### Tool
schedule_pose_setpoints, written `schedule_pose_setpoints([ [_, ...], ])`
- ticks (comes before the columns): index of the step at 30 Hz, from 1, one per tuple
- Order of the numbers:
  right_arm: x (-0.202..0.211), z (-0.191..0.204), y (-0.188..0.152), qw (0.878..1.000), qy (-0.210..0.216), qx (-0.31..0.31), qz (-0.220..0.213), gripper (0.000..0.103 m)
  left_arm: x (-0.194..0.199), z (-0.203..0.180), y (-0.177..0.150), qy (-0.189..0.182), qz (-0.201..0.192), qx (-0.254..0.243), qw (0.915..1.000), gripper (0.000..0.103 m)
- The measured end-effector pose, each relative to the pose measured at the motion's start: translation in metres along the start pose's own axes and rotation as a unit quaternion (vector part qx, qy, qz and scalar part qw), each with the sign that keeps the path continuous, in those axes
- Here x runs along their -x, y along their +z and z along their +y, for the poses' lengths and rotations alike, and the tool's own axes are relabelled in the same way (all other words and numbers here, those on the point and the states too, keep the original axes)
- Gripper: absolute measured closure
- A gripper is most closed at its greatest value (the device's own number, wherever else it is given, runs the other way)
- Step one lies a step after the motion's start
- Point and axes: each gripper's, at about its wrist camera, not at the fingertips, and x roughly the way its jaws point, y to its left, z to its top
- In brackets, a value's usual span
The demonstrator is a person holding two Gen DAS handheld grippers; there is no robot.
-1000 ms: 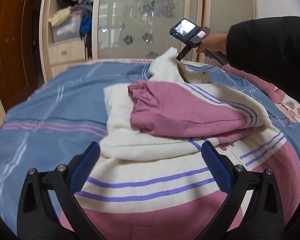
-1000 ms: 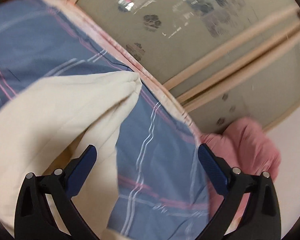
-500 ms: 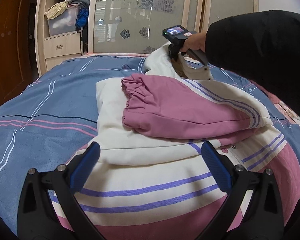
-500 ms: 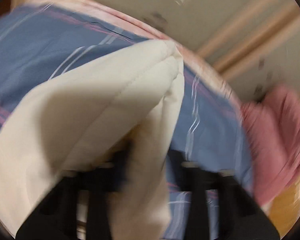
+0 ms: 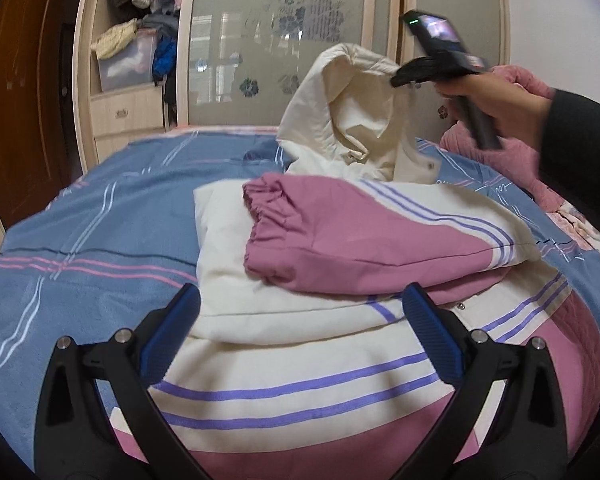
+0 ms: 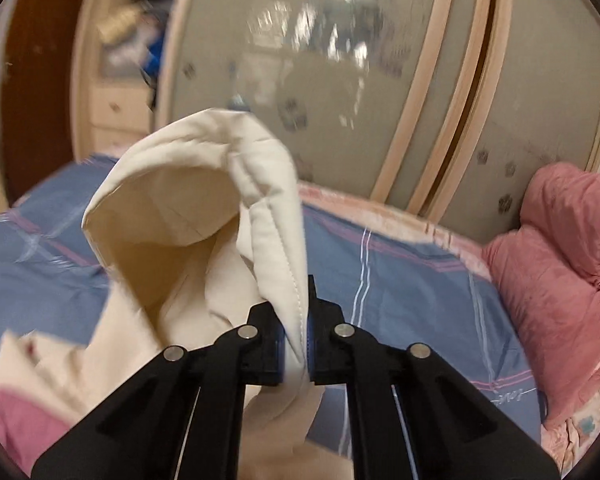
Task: Fold large clothes
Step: 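Lift the white hood with the right tool while the left tool grasps its other side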
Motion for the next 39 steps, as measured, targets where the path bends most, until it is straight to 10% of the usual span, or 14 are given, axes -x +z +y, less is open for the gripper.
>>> schedule_pose_setpoints([
  [8,0.086,0.008,-0.045,0.997,0.07,-0.002,-0.039,0.096,0.006,-0.035,0.042,0.019,-0.05,-0.11,0.9925,0.002],
  [18,0.095,-0.007,-0.05,0.989,0.13,-0.062,-0.04,0.096,-0.151,-0.073,0.134,0.123,0.024,-0.256,0.9585,0.002],
  [22,0.098,-0.012,-0.058,0.987,0.138,-0.074,-0.041,0.095,-0.185,-0.074,0.155,0.126,0.014,-0.253,0.9591,0.007],
  [26,0.095,-0.035,-0.071,0.986,0.13,-0.095,-0.03,0.095,-0.181,-0.047,0.178,0.078,0.003,-0.174,0.9818,0.083],
  [29,0.093,-0.044,-0.083,0.985,0.131,-0.11,-0.025,0.095,-0.163,-0.026,0.186,0.022,-0.006,-0.132,0.991,0.088],
  [39,0.148,-0.032,-0.137,0.987,0.131,-0.084,-0.034,0.095,-0.048,-0.044,0.146,-0.093,0.003,-0.198,0.9758,0.092],
])
